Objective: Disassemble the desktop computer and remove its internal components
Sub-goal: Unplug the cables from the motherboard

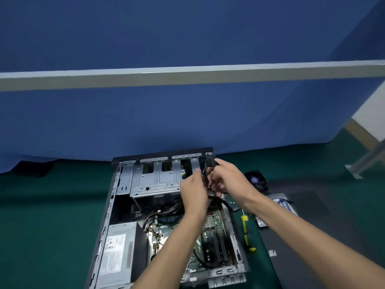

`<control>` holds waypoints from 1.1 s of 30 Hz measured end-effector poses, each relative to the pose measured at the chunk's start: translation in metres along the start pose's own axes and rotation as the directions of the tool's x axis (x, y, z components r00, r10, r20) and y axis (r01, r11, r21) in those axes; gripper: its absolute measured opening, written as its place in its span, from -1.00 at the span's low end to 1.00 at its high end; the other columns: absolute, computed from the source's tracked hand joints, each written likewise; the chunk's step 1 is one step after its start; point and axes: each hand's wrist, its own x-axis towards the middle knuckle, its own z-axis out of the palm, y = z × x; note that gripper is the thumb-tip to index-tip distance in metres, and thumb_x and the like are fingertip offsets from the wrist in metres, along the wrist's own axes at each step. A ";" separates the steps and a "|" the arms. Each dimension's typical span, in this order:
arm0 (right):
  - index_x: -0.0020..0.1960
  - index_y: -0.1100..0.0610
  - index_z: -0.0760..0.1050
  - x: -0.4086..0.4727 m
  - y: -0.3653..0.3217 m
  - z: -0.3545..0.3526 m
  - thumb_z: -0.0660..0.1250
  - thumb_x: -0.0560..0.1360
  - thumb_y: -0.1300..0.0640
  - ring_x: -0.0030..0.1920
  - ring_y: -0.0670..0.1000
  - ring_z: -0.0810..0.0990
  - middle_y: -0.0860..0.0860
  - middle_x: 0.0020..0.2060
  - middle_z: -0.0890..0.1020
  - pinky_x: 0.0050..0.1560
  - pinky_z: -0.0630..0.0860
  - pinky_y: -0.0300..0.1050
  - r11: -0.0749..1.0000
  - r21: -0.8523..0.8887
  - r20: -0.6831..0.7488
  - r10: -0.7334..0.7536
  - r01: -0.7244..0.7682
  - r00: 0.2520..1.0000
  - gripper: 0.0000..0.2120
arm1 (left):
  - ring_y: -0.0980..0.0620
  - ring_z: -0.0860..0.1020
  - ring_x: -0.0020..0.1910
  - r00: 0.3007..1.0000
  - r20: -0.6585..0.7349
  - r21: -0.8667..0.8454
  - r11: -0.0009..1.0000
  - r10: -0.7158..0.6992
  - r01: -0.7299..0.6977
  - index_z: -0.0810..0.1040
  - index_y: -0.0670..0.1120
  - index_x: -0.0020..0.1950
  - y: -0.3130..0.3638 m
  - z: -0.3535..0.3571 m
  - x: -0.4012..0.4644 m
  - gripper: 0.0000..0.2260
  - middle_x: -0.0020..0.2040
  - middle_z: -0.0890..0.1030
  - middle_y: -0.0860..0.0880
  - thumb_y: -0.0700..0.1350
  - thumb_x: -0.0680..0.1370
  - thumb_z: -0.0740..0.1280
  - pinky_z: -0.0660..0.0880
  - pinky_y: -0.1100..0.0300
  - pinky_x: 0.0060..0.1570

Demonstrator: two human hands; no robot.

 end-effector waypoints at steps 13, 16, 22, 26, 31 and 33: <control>-0.21 -0.02 0.42 -0.024 0.034 -0.115 0.49 0.33 0.03 -0.38 -0.19 0.46 -0.12 -0.35 0.53 -0.39 0.35 -0.34 0.713 -0.701 0.010 0.014 -0.003 1.000 -0.77 | 0.12 0.34 -0.70 0.923 0.155 -0.186 0.907 -0.352 0.377 0.36 -0.12 -0.41 -0.014 0.092 -0.022 -0.69 -0.63 0.41 0.03 -0.29 0.54 0.12 0.26 0.32 -0.55; -0.31 0.09 0.42 -0.024 0.053 -0.133 0.45 0.40 0.02 -0.44 -0.06 0.49 -0.05 -0.42 0.53 -0.43 0.37 -0.31 0.644 -0.763 -0.026 0.065 -0.062 0.998 -0.75 | 0.07 0.41 -0.60 0.964 0.091 0.030 0.968 -0.252 0.250 0.46 -0.14 -0.38 -0.027 0.100 -0.021 -0.71 -0.57 0.49 -0.02 -0.22 0.54 0.15 0.29 0.33 -0.53; -0.18 0.02 0.49 -0.015 0.092 -0.176 0.35 0.46 -0.02 -0.06 0.10 0.57 0.02 -0.16 0.60 -0.24 0.33 -0.13 0.471 -0.864 -0.176 0.049 -0.178 0.983 -0.87 | 0.00 0.51 -0.29 0.981 0.104 0.747 0.639 0.161 -0.184 0.51 -0.09 -0.29 -0.067 0.093 -0.011 -0.71 -0.35 0.56 0.00 -0.08 0.59 0.15 0.36 0.16 -0.29; -0.06 0.05 0.50 0.003 0.121 -0.191 0.25 0.50 0.06 0.01 0.11 0.57 0.04 -0.05 0.63 -0.22 0.32 -0.10 0.247 -0.953 -0.189 -0.028 -0.177 0.981 -0.91 | 0.01 0.40 -0.36 0.748 0.502 0.832 -0.005 0.434 -0.555 0.46 -0.09 -0.41 -0.091 0.074 -0.008 -0.76 -0.46 0.47 0.01 -0.17 0.45 0.37 0.33 0.15 -0.38; 0.05 0.14 0.50 0.037 0.156 -0.188 0.25 0.52 0.16 0.07 0.14 0.57 0.09 0.05 0.59 -0.08 0.44 -0.04 0.148 -0.980 -0.121 0.081 -0.132 0.989 -0.86 | -0.03 0.43 -0.43 0.624 0.568 0.789 -0.139 0.537 -0.598 0.47 -0.14 -0.41 -0.103 0.069 -0.001 -0.81 -0.47 0.45 -0.04 -0.22 0.34 0.45 0.37 0.18 -0.51; 0.10 0.17 0.49 0.048 0.171 -0.185 0.28 0.51 0.14 0.09 0.16 0.56 0.12 0.10 0.56 -0.04 0.45 -0.04 0.208 -0.965 -0.126 0.165 -0.160 0.978 -0.80 | -0.02 0.45 -0.45 0.684 0.498 0.837 -0.089 0.533 -0.540 0.48 -0.14 -0.41 -0.101 0.070 -0.004 -0.81 -0.47 0.46 -0.03 -0.21 0.32 0.46 0.35 0.21 -0.53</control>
